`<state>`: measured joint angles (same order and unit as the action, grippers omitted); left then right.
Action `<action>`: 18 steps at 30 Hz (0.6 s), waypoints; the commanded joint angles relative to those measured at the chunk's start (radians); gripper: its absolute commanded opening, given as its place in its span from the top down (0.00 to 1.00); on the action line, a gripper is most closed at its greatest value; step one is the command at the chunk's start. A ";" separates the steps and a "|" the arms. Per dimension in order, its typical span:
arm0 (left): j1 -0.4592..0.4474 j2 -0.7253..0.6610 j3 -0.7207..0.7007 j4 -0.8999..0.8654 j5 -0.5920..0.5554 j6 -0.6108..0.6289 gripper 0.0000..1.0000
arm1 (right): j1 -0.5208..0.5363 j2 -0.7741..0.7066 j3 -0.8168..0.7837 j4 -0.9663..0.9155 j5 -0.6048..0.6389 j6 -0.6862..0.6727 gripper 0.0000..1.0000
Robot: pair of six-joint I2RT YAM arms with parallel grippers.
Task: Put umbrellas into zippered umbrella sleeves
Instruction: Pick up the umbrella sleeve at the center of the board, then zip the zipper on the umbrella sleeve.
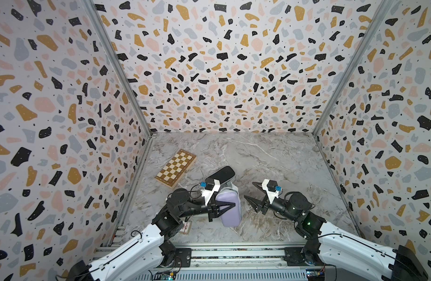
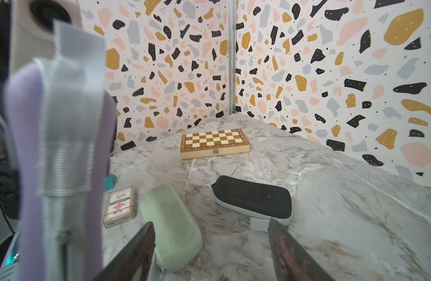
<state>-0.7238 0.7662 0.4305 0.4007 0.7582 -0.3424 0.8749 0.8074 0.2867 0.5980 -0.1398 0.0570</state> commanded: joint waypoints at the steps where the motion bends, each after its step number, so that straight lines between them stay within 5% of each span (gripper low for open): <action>1: 0.002 0.004 0.073 -0.004 0.150 0.076 1.00 | 0.047 0.000 -0.053 0.137 0.049 -0.156 0.30; 6: 0.002 0.023 0.077 -0.015 0.133 0.085 1.00 | 0.143 -0.021 -0.115 0.226 0.109 -0.283 0.38; 18: 0.002 0.076 0.086 -0.002 0.083 0.072 1.00 | 0.300 -0.008 -0.127 0.281 0.122 -0.349 0.53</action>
<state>-0.7238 0.8532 0.4759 0.3164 0.8547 -0.2741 1.1465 0.7990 0.1474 0.8375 -0.0315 -0.2680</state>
